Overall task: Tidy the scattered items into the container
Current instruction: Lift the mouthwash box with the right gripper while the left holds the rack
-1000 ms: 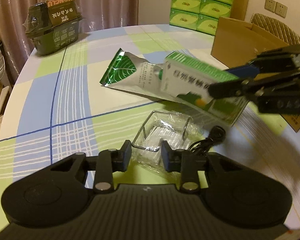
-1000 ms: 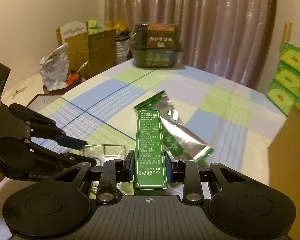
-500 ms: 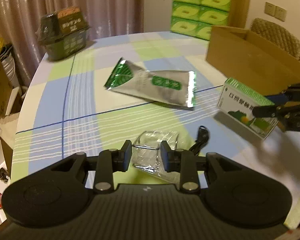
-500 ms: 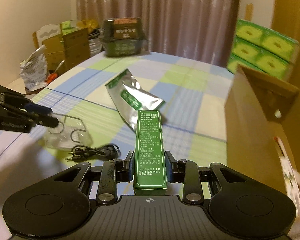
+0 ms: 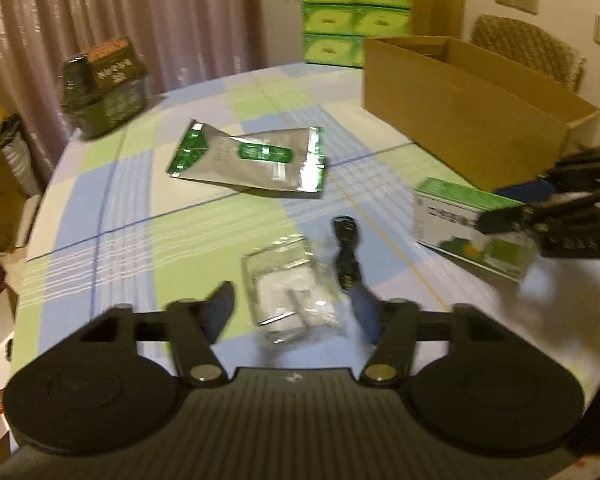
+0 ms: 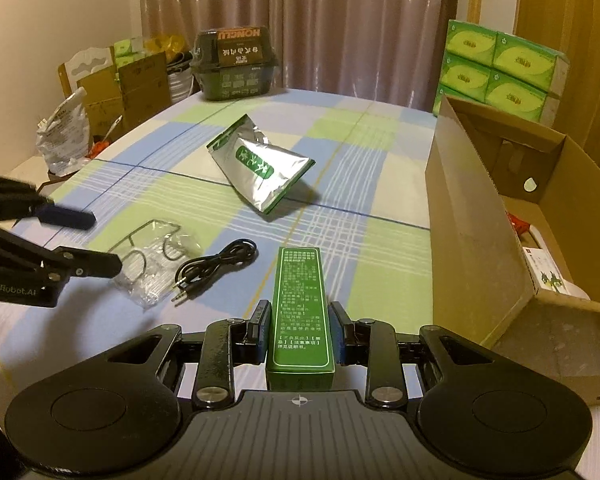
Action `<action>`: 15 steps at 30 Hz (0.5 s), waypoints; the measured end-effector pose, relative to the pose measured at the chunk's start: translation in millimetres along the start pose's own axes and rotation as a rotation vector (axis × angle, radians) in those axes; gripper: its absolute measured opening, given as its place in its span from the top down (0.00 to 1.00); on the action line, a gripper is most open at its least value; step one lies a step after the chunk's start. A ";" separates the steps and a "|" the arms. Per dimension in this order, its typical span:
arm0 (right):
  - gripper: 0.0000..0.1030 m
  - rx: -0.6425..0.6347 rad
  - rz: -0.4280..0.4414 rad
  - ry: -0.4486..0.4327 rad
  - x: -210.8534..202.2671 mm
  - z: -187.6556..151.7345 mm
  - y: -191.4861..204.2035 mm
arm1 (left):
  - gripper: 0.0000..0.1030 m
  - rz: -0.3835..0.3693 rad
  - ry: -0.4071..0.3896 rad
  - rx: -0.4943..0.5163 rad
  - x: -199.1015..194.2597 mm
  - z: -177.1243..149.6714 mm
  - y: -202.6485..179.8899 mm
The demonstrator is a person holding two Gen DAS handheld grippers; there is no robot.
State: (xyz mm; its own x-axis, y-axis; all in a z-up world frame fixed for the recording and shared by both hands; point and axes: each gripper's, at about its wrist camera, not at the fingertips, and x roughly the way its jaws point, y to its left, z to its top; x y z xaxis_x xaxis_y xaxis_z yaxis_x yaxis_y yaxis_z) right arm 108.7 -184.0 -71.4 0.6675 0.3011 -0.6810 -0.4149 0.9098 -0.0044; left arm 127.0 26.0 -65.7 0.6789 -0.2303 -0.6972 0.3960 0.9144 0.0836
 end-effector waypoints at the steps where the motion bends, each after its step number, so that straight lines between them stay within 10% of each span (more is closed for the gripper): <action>1: 0.74 -0.001 0.001 0.000 0.5 -1.1 1.2 | 0.35 0.012 0.014 -0.008 5.1 -0.1 1.8; 10: 0.73 -0.029 0.000 0.007 16.2 -4.5 2.8 | 0.38 0.019 0.095 -0.082 41.1 4.8 14.8; 15: 0.50 -0.025 0.000 0.022 26.8 -5.5 -1.0 | 0.40 0.018 0.112 -0.069 49.2 6.4 11.2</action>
State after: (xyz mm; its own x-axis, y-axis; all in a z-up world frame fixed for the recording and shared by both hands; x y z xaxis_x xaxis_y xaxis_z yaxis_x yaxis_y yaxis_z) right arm 123.6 -178.4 -93.7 0.6543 0.2943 -0.6966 -0.4301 0.9025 -0.0227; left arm 168.8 22.8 -94.5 0.6105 -0.1784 -0.7717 0.3384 0.9396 0.0506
